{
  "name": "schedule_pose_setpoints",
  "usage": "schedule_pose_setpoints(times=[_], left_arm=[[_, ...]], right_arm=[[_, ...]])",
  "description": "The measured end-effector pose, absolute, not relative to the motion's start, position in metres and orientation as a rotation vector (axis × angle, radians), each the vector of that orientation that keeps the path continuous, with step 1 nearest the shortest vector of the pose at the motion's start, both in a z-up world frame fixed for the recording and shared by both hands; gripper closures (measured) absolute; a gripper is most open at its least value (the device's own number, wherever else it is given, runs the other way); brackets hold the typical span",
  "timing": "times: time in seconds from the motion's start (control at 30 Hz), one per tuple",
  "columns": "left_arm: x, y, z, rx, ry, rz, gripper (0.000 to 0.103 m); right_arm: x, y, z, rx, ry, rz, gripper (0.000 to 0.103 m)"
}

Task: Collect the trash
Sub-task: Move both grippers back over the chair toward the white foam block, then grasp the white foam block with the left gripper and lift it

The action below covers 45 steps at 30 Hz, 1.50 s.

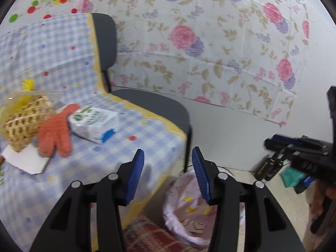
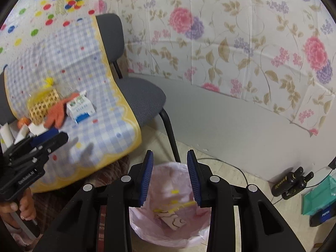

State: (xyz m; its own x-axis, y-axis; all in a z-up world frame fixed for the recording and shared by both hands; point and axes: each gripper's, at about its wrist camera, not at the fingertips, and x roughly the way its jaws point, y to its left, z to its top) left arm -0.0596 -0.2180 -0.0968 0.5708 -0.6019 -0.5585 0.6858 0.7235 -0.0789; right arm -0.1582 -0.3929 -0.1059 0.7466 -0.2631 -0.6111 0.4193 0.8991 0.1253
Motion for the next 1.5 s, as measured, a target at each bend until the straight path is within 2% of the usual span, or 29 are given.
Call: schedule_pose_setpoints(times=[0.2, 0.5, 0.73, 0.83, 0.87, 0.93, 1.07, 1.37, 1.5], left_arm=[[-0.043, -0.169, -0.087, 0.126, 0.609, -0.641, 0.057], [-0.012, -0.091, -0.076, 0.061, 0.617, -0.411, 0.057], [0.017, -0.021, -0.068, 0.030, 0.599, -0.169, 0.050], [0.028, 0.005, -0.066, 0.025, 0.592, -0.082, 0.043], [0.033, 0.015, -0.066, 0.018, 0.593, -0.055, 0.040], [0.041, 0.029, -0.068, 0.008, 0.601, -0.020, 0.034], [0.059, 0.052, -0.080, -0.013, 0.637, 0.053, 0.021], [0.109, 0.082, -0.118, -0.107, 0.808, 0.142, 0.016], [0.121, 0.084, -0.121, -0.137, 0.827, 0.163, 0.016]], right_arm=[[-0.143, -0.370, -0.073, 0.258, 0.542, -0.292, 0.061], [-0.079, -0.326, -0.054, 0.199, 0.508, -0.135, 0.061], [-0.023, -0.290, -0.052, 0.155, 0.505, -0.053, 0.061], [0.002, -0.279, -0.057, 0.134, 0.523, -0.034, 0.060], [0.007, -0.277, -0.058, 0.131, 0.528, -0.030, 0.058], [0.020, -0.273, -0.061, 0.127, 0.537, -0.020, 0.043], [0.040, -0.264, -0.064, 0.127, 0.541, -0.003, 0.032], [0.074, -0.242, -0.076, 0.078, 0.578, 0.025, 0.031], [0.084, -0.238, -0.079, 0.077, 0.589, 0.037, 0.031]])
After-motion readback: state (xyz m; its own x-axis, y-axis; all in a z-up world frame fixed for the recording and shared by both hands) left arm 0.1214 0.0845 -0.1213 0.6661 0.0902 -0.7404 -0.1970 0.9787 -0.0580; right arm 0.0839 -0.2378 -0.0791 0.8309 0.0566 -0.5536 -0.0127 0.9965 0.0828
